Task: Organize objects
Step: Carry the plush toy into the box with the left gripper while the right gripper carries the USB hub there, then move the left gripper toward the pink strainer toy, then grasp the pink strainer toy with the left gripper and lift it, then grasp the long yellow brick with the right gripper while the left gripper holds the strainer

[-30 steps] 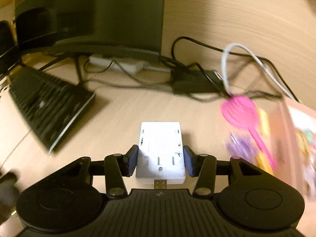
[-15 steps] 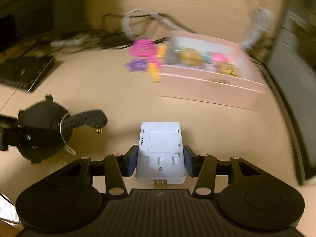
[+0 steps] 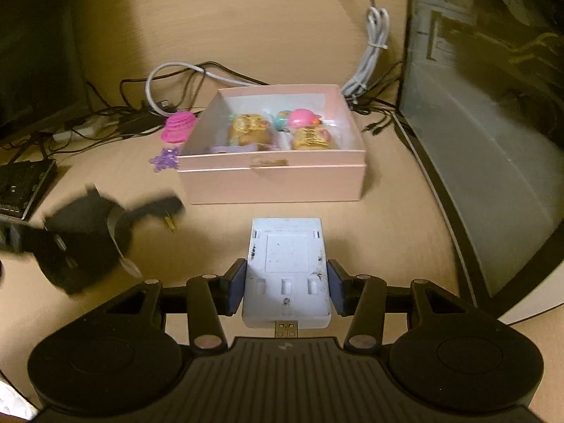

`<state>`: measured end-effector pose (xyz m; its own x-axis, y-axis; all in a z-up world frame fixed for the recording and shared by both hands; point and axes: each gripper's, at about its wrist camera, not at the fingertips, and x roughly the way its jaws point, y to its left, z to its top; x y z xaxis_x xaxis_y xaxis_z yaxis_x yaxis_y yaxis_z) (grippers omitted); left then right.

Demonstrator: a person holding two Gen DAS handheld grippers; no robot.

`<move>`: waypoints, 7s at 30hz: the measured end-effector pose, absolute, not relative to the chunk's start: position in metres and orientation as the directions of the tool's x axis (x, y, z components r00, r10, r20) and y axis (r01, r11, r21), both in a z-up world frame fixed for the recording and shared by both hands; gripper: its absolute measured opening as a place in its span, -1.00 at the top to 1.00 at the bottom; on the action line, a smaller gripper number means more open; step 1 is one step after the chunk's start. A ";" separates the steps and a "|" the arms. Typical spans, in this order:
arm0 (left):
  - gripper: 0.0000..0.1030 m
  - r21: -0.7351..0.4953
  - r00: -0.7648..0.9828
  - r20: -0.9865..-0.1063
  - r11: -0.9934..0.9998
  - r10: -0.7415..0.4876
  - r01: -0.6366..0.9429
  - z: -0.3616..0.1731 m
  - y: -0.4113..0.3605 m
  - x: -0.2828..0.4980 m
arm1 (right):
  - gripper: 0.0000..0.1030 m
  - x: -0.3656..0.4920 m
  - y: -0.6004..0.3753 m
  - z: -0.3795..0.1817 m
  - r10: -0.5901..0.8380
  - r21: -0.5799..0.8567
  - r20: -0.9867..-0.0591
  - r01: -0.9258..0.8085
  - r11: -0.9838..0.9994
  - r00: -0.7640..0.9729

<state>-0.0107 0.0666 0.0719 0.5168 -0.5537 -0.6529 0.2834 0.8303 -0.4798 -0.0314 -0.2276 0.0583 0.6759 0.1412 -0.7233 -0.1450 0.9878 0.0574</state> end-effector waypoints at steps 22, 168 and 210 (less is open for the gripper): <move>-0.54 -0.475 0.639 -0.532 0.821 -0.555 0.317 0.116 -0.026 0.132 | 0.08 -0.038 -0.265 0.052 0.176 0.118 -0.713 -0.131 0.984 0.679; -0.50 -0.331 0.700 -0.714 0.897 -0.036 -0.292 0.055 0.245 -0.027 | -1.00 -0.016 -0.078 0.027 0.386 0.065 -0.761 -0.531 0.845 0.521; -0.50 -0.377 0.618 -0.769 0.896 -0.163 -0.233 0.039 0.226 -0.083 | -0.75 0.050 0.027 0.006 0.420 0.043 -0.765 -0.612 0.790 0.488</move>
